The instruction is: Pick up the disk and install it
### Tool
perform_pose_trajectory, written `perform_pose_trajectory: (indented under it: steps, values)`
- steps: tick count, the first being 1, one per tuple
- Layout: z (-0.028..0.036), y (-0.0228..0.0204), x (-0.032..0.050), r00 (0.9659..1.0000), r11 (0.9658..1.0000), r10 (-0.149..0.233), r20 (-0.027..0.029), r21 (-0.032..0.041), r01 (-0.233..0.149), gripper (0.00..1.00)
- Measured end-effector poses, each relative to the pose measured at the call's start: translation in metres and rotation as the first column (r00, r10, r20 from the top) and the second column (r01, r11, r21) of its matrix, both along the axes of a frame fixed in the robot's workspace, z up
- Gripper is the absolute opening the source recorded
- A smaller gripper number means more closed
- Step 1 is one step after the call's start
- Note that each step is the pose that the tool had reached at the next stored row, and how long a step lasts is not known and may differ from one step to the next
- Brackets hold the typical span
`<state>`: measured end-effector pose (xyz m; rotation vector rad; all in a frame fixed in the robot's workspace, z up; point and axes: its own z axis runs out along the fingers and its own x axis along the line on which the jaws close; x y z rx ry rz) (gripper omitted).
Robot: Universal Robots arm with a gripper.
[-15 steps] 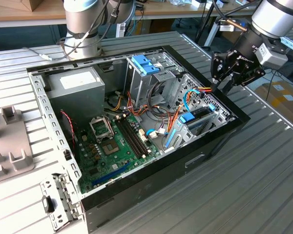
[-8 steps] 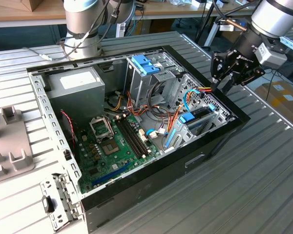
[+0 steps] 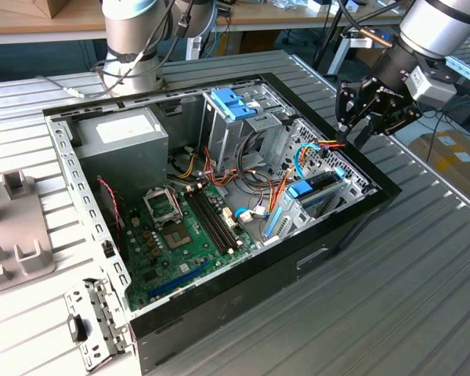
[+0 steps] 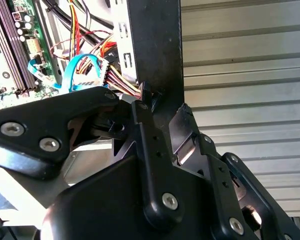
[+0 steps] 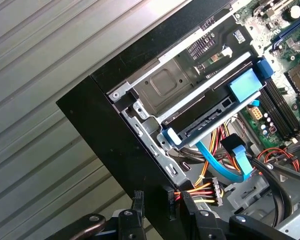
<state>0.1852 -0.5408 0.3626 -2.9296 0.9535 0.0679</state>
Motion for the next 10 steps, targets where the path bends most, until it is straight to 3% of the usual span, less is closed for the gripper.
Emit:
perform_pose_trajectory:
  steps: [5,7,10]
  values:
    - [0.0000,0.0000,0.0000,1.0000,1.0000,0.000,0.0000,0.0001,0.000,0.41]
    - [0.0000,0.0000,0.0000,1.0000,1.0000,0.001,0.0000,0.0000,-0.001,0.27]
    - [0.0002,0.0000,0.0000,1.0000,1.0000,0.001,0.0000,-0.0004,-0.001,0.22]
